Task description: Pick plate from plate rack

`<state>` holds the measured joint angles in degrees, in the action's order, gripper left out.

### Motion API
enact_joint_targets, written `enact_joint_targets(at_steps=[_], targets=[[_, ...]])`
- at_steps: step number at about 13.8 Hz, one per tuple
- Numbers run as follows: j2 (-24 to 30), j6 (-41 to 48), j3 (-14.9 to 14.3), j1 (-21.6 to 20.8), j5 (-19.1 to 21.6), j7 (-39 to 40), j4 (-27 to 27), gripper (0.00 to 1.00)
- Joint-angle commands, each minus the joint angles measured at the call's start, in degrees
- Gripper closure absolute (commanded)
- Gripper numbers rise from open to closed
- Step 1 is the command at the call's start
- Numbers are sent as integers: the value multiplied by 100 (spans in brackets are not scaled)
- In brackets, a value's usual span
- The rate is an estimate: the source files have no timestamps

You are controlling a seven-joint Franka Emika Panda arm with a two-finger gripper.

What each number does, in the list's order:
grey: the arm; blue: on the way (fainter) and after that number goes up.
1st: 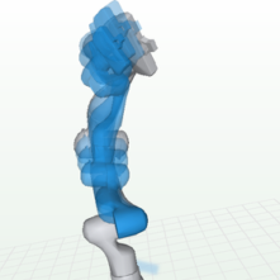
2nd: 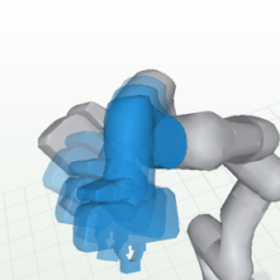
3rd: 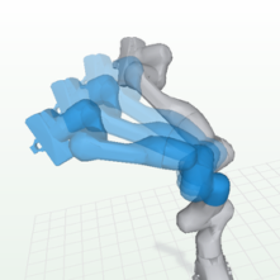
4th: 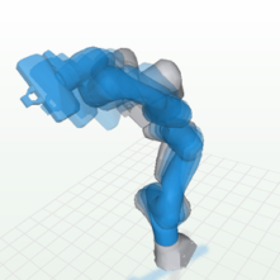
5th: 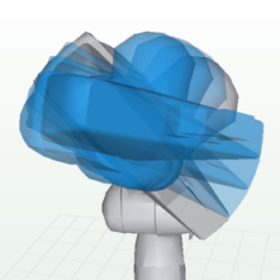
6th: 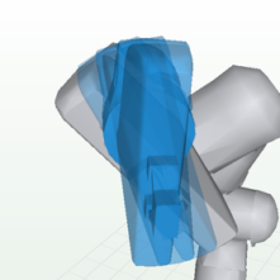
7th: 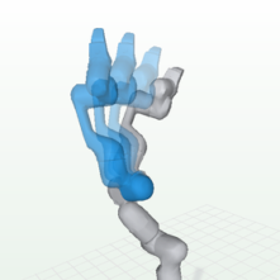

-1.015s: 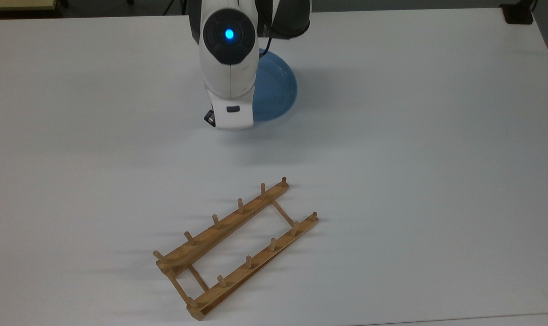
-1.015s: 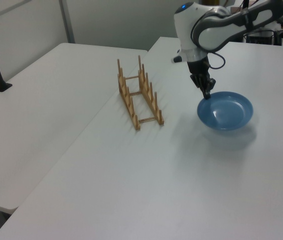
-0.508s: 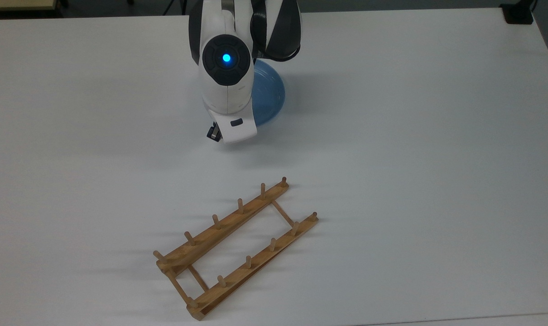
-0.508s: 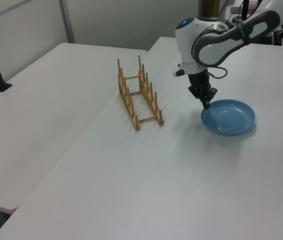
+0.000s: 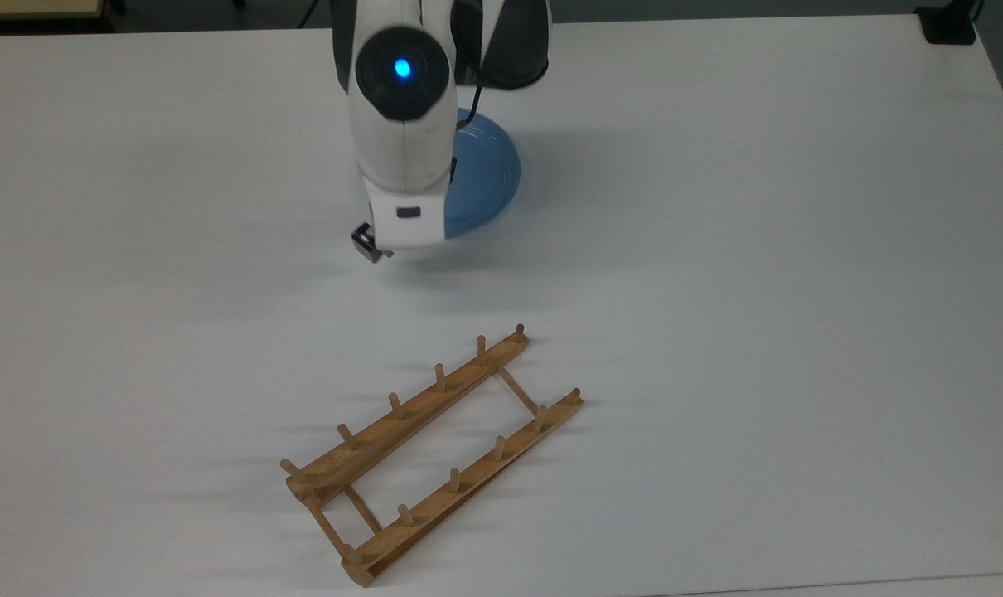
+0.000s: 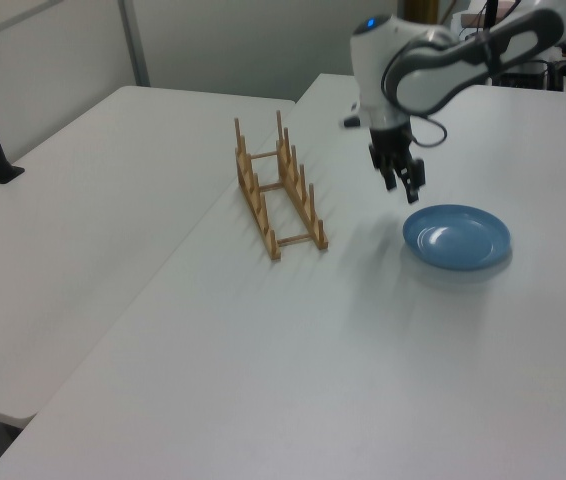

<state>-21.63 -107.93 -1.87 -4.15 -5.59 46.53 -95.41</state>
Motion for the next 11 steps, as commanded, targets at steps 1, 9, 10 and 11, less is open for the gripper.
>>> enact_joint_targets(at_steps=[1,9,10,11], targets=[[764,369,-50,37,-30,-1028,-48,0],[1942,641,20,-24,5,-5662,-30,0],[2109,955,20,-50,5,-5637,-135,0],[2171,1202,20,-68,5,-5620,-136,0]])
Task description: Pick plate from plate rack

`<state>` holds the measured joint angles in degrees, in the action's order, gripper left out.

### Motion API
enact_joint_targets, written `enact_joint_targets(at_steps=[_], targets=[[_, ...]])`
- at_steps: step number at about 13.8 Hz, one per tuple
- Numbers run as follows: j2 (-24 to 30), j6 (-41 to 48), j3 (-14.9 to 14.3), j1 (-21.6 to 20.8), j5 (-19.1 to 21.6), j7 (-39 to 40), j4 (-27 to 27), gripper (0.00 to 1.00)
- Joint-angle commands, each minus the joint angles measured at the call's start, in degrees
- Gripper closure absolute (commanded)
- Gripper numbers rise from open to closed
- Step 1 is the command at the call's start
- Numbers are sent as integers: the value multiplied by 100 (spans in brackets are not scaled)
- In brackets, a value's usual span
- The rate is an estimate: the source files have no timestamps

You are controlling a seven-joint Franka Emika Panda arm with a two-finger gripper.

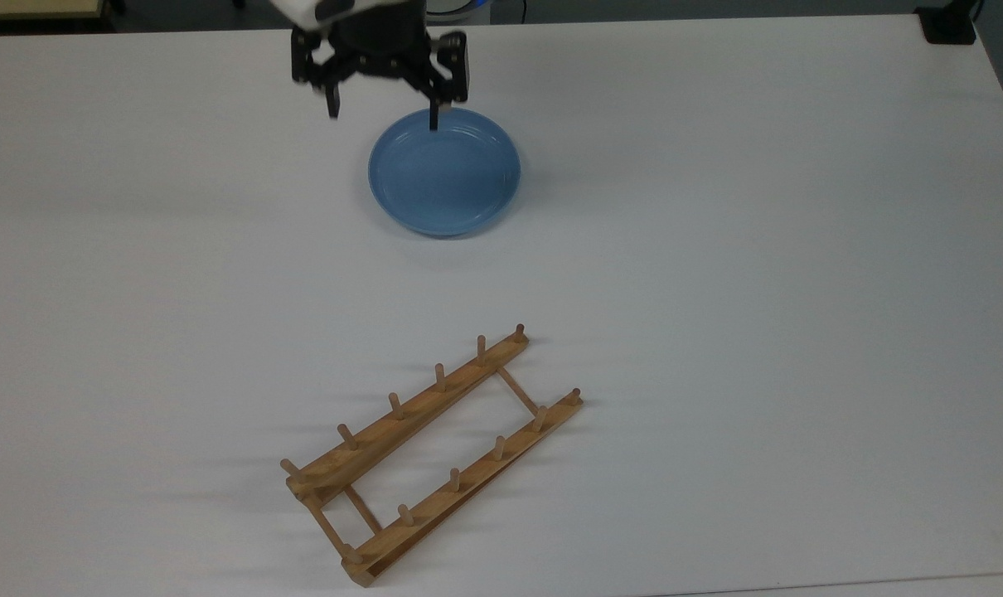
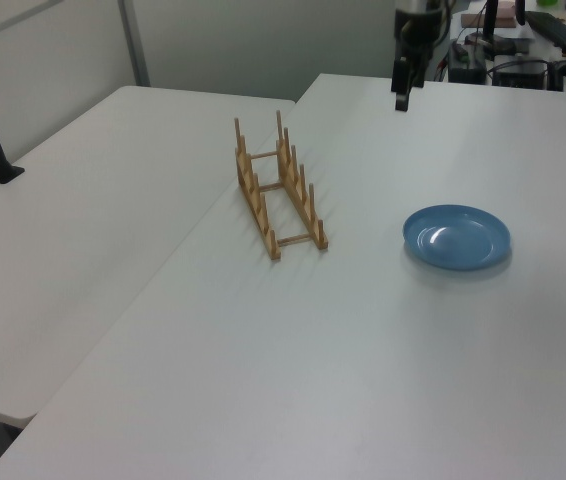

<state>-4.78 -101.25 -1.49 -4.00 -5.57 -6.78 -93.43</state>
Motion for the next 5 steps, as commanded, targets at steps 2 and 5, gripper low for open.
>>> enact_joint_targets(at_steps=[2,5], targets=[[521,852,-18,-84,3,-288,-299,0],[522,852,-18,-57,3,-288,-290,0]])
